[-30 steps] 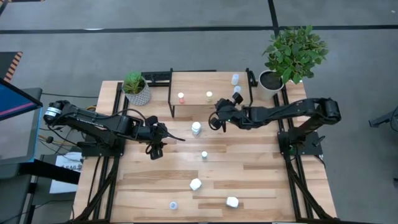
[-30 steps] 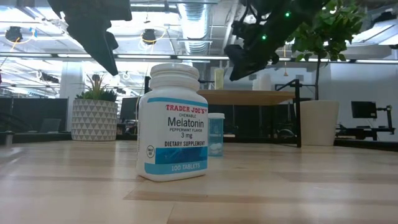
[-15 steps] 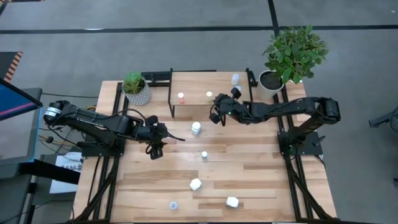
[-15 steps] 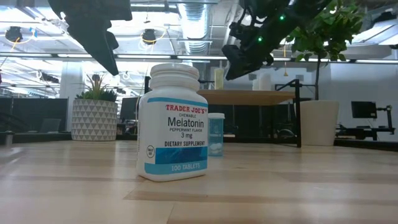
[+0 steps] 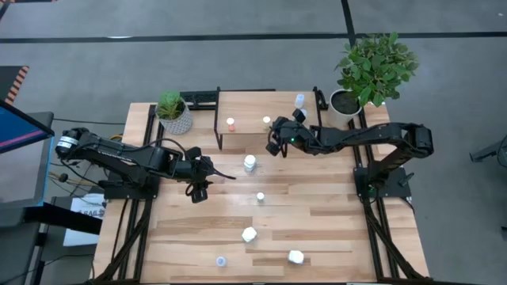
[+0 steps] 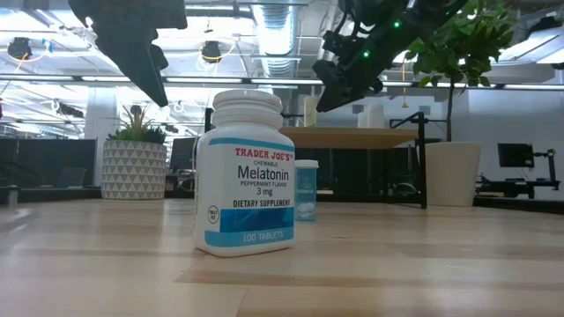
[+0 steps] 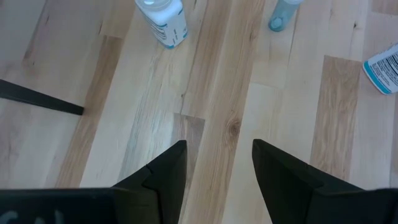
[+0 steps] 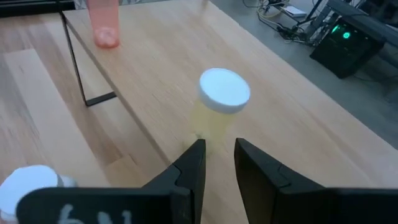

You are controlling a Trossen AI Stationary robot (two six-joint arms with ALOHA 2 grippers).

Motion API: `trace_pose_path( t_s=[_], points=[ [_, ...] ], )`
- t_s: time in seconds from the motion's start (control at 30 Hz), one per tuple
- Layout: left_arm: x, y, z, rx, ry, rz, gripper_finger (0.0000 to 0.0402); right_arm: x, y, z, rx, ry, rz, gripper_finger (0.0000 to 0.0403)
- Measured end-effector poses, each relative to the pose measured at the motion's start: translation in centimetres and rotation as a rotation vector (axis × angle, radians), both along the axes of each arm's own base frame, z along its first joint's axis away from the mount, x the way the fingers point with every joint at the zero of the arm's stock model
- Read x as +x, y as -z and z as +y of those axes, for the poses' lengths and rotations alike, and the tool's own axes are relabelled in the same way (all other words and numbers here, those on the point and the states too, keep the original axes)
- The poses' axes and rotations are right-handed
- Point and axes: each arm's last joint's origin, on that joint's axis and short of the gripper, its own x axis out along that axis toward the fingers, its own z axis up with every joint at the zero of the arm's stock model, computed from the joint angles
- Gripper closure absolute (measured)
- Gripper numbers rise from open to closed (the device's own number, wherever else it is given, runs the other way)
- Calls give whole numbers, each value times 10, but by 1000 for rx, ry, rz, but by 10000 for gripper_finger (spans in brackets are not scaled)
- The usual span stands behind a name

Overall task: Pick and place medicine bottles onto shelf by color
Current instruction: Put the yellow pill bottle on the shelf

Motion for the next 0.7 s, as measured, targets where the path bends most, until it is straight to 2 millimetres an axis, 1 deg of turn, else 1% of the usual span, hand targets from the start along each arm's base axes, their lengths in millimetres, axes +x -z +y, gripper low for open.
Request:
trace_pose_path(
  t_s=[0.3,0.7],
  points=[
    [0,0,0,0,0,0,233,-1,-1,-9,2,2,-4,296],
    [0,0,0,0,0,0,233,0,-2,-10,3,-29,-19,296]
  ],
)
